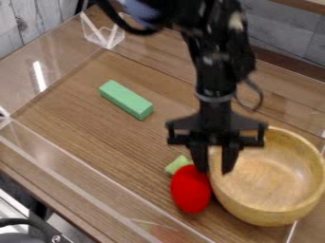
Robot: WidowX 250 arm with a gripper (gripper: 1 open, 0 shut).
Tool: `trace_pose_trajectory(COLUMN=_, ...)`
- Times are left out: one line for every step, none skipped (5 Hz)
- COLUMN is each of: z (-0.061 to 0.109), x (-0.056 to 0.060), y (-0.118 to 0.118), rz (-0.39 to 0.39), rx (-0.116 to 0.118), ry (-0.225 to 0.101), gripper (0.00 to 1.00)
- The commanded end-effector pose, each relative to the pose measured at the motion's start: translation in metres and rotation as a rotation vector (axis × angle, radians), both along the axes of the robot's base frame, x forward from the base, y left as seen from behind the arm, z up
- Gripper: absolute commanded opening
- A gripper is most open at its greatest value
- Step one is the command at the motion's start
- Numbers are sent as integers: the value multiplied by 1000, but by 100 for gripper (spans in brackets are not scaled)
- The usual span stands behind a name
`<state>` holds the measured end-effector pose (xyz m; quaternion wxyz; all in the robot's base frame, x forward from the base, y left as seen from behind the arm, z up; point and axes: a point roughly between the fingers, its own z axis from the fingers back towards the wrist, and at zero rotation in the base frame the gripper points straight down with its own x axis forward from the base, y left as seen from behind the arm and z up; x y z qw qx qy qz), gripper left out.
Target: Move the red fruit to the left
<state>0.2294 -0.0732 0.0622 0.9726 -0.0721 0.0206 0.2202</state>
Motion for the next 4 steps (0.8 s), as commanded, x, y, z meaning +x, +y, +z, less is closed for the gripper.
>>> trace_pose_trajectory(z=39, x=15, y=10, rz=-47, rx=-42, ry=-74, gripper=0)
trace_pose_trajectory(z=54, x=17, y=22, rz=11, rx=-63, ry=-93, gripper=0)
trace_pose_trajectory(z=60, x=13, y=29, rz=90, rx=-71, ry=-98, gripper=0)
trace_pose_trajectory(z=54, x=5, y=27, rz=143, rx=-71, ry=-93, gripper=0)
